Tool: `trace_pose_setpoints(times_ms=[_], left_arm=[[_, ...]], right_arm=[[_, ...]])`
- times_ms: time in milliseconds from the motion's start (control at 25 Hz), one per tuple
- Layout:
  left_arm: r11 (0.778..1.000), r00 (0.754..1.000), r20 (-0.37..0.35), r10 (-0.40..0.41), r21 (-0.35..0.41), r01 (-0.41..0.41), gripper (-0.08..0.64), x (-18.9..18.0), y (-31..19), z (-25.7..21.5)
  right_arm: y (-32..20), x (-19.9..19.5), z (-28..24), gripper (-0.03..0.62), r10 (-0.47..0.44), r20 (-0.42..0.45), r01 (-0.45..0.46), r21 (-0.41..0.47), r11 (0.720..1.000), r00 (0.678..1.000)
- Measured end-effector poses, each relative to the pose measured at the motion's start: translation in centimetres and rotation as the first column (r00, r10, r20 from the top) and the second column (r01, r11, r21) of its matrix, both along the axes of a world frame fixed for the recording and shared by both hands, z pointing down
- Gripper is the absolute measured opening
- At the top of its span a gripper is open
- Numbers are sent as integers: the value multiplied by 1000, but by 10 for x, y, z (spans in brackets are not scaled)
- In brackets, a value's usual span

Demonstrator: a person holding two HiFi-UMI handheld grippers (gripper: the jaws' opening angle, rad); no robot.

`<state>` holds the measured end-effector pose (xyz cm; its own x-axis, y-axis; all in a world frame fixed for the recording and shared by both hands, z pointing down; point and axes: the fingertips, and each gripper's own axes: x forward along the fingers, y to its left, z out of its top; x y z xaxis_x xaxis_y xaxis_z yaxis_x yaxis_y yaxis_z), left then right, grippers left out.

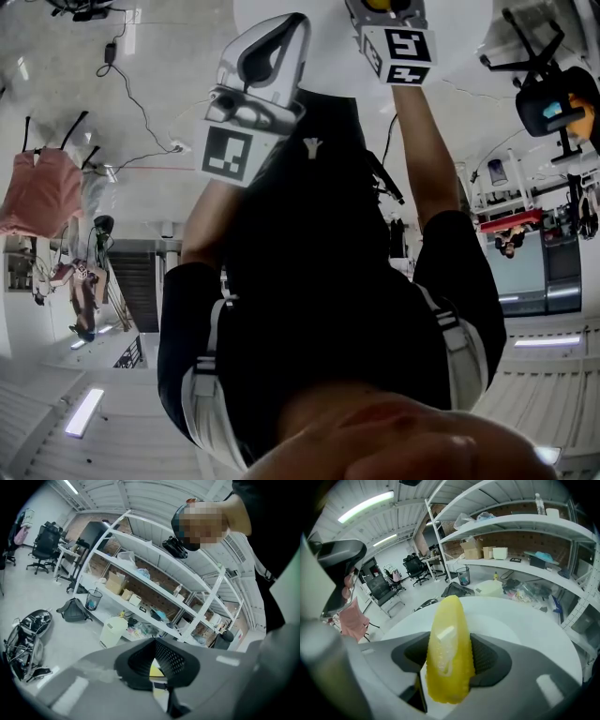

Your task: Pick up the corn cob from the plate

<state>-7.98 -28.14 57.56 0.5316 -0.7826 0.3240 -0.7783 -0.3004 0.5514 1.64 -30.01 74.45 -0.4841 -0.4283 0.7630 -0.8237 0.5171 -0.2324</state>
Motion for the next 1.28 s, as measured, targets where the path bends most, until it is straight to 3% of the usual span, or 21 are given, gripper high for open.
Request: trace_pose_setpoints(times_ms=[640,1280], left_arm=[[999,1000,6,8,46,-9,5,-9,16,-19],[988,999,-3,35,150,-34,5,-10,44,-81]], right_arm=[[12,-3,-21,266,43,17,-44,30,999,999],[42,-2,-94,265,95,26,-97,108,989,995]])
